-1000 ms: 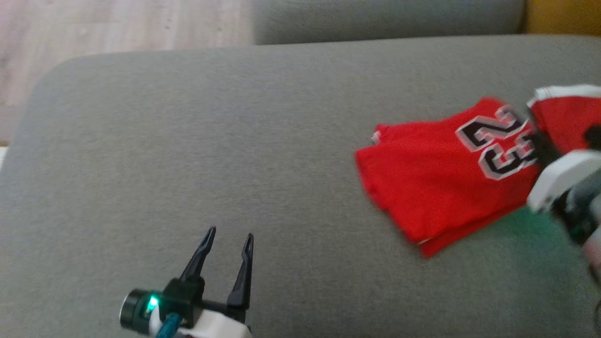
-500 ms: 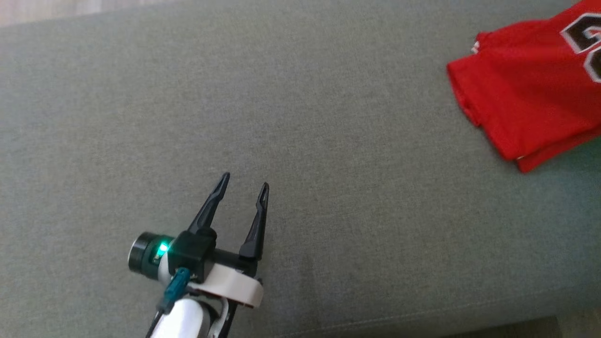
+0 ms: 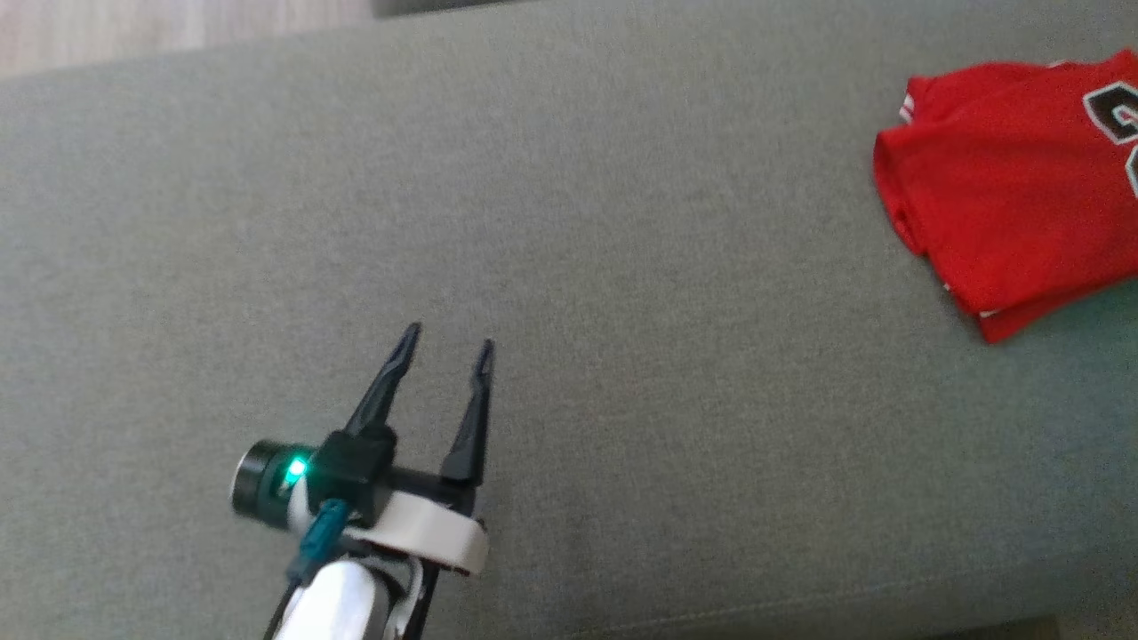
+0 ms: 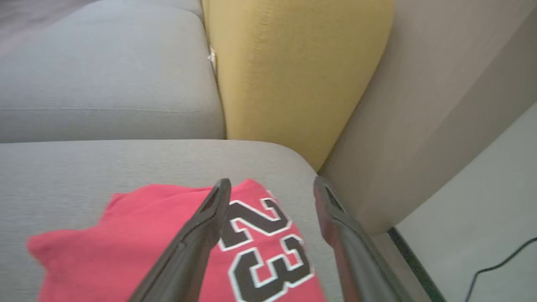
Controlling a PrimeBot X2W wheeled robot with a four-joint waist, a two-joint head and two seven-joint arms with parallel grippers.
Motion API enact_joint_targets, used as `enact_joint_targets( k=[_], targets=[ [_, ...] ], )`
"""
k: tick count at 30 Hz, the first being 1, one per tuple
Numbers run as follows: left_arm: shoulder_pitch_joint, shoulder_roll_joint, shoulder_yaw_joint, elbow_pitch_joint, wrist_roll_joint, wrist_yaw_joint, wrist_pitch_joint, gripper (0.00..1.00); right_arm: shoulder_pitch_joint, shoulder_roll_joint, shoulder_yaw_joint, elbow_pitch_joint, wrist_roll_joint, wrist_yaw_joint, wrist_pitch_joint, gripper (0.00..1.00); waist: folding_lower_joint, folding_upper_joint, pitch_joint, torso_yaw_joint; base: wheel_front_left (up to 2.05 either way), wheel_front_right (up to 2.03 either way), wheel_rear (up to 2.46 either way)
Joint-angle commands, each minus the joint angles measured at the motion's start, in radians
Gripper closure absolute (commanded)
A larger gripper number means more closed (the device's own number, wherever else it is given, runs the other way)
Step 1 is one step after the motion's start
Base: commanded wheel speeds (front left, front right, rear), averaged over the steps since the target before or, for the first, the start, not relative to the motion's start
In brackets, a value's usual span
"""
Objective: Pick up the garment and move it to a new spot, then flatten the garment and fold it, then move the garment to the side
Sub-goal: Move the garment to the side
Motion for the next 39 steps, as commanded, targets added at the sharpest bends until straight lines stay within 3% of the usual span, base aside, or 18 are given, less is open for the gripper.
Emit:
enact_joint_targets(
  k=[1, 6, 11, 15, 19, 23, 29, 39],
  targets=[
    [0.018, -0.004, 0.049, -0.035, -0.021, 0.02, -0.012, 0.0, 0.056, 0.05, 0.002, -0.016, -0.009, 0.002, -0.041, 0.0, 0.0, 0.0, -0.065, 0.013, 0.0, 0.0, 0.0],
    [0.081, -0.004, 0.091, -0.053, -0.089, 0.035, -0.012, 0.0, 0.182, 0.176, 0.026, -0.068, 0.002, 0.002, -0.086, 0.0, 0.0, 0.0, -0.149, 0.023, 0.0, 0.0, 0.0],
    [0.17, -0.004, 0.149, -0.054, -0.146, 0.0, -0.012, 0.0, 0.367, 0.291, 0.06, -0.178, 0.048, 0.002, -0.099, 0.0, 0.0, 0.0, -0.234, 0.023, 0.0, 0.0, 0.0],
    [0.208, -0.004, 0.189, -0.071, -0.139, -0.004, -0.012, 0.0, 0.497, 0.341, 0.038, -0.374, 0.072, 0.002, -0.1, 0.0, 0.0, 0.0, -0.266, 0.029, 0.0, 0.0, 0.0],
    [0.242, -0.004, 0.229, -0.076, -0.113, 0.042, -0.012, 0.0, 0.654, 0.398, -0.008, -0.604, 0.072, 0.002, -0.1, 0.0, 0.0, 0.0, -0.286, 0.034, 0.0, 0.0, 0.0],
    [0.259, -0.004, 0.244, -0.076, -0.096, 0.06, -0.012, 0.0, 0.793, 0.433, -0.042, -0.795, 0.001, 0.002, -0.1, 0.0, 0.0, 0.0, -0.303, 0.043, 0.0, 0.0, 0.0],
    [0.284, -0.004, 0.27, -0.098, -0.084, 0.034, -0.012, 0.0, 0.969, 0.472, -0.058, -1.008, -0.148, 0.002, -0.1, 0.0, 0.0, 0.0, -0.337, 0.066, 0.0, 0.0, 0.0],
    [0.358, -0.004, 0.286, -0.127, -0.055, -0.014, -0.012, 0.0, 1.126, 0.51, -0.149, -1.086, -0.196, 0.002, -0.1, 0.0, 0.0, 0.0, -0.367, 0.082, 0.0, 0.0, 0.0]
  ],
)
